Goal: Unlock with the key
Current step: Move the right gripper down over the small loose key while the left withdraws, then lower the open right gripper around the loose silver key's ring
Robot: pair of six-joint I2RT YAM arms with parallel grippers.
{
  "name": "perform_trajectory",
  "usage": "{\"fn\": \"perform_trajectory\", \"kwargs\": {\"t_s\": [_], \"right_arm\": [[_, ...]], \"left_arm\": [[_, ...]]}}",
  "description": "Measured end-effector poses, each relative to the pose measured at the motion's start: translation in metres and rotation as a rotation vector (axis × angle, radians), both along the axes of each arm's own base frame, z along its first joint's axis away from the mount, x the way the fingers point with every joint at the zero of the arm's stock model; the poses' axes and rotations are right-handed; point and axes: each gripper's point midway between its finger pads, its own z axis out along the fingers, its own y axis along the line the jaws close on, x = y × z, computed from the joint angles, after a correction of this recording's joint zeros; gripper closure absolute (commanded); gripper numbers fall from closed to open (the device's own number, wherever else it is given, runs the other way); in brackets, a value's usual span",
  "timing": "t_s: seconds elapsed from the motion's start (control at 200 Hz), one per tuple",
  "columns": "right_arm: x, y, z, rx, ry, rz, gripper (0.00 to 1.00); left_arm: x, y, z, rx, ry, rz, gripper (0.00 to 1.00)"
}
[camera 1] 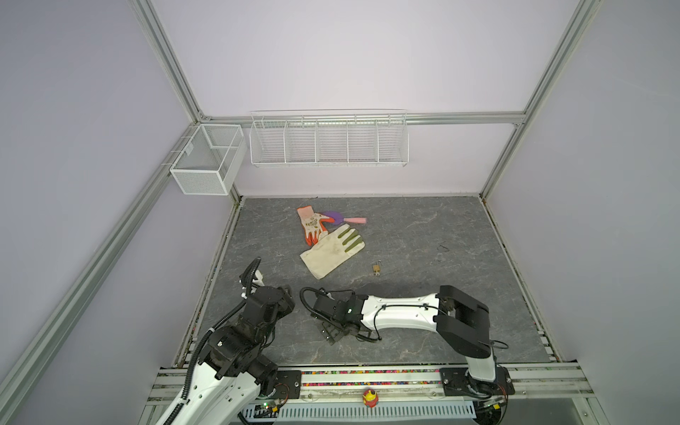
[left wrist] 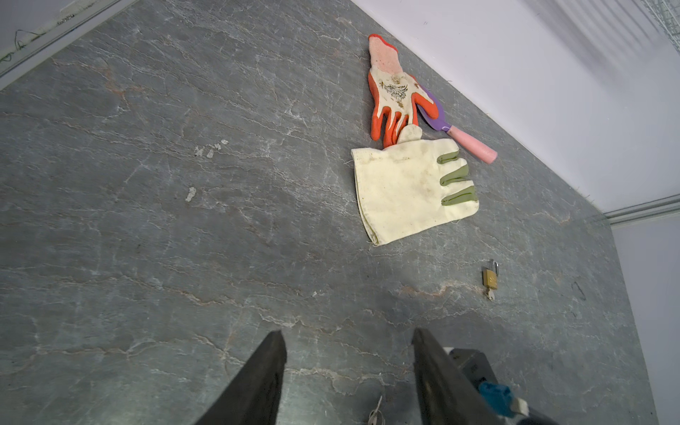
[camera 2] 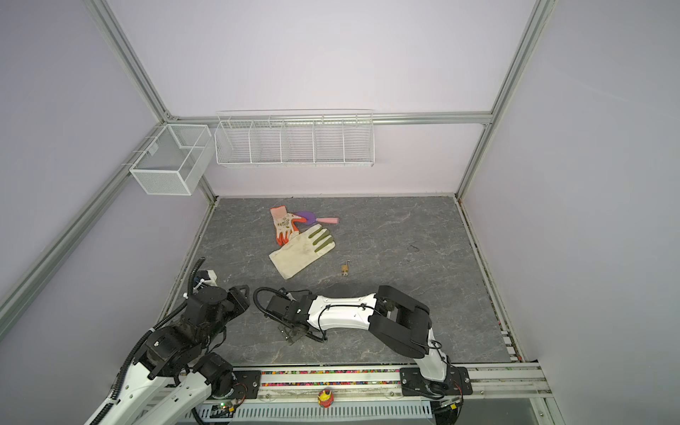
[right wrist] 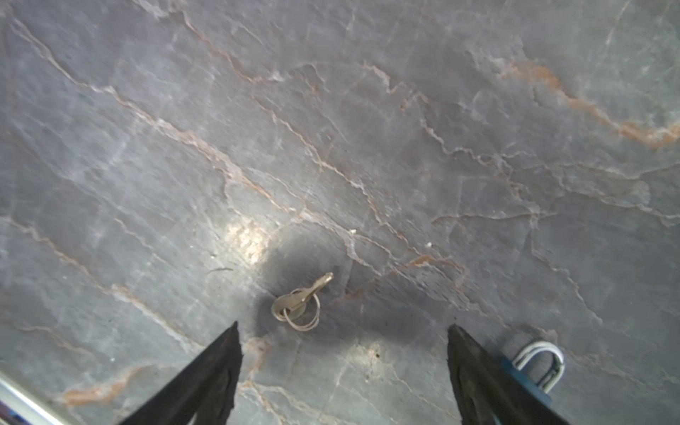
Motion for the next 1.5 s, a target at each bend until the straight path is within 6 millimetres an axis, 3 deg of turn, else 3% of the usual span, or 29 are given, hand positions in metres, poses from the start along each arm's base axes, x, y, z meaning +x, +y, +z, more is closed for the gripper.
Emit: {"fn": "perform_trajectory", "kwargs": {"t_s": [0.5,0.78,1.17,1.499], "right_arm": [[0.023,-0.013,-0.002,-0.041,-0.005,0.047,0.1],[0.02,-0.016,0.003,-0.049,-0.013,0.168,0.0],[-0.005,-0.008,0.017,0.064,0.046,0.419,0.32],[-0.013,0.009,0.016,0.1,0.045,0.579,0.51]], "left_arm": [[0.006,0.006,-0.007,-0.002,0.001,0.072,0.44],[0.009,0.006,-0.014,-0.006,0.011,0.092,0.44],[-0.001,0.012,-0.009,-0.065,-0.006,0.117,0.44],[-0.005,0.011,-0.012,-0.111,0.01,0.126,0.44]]}}
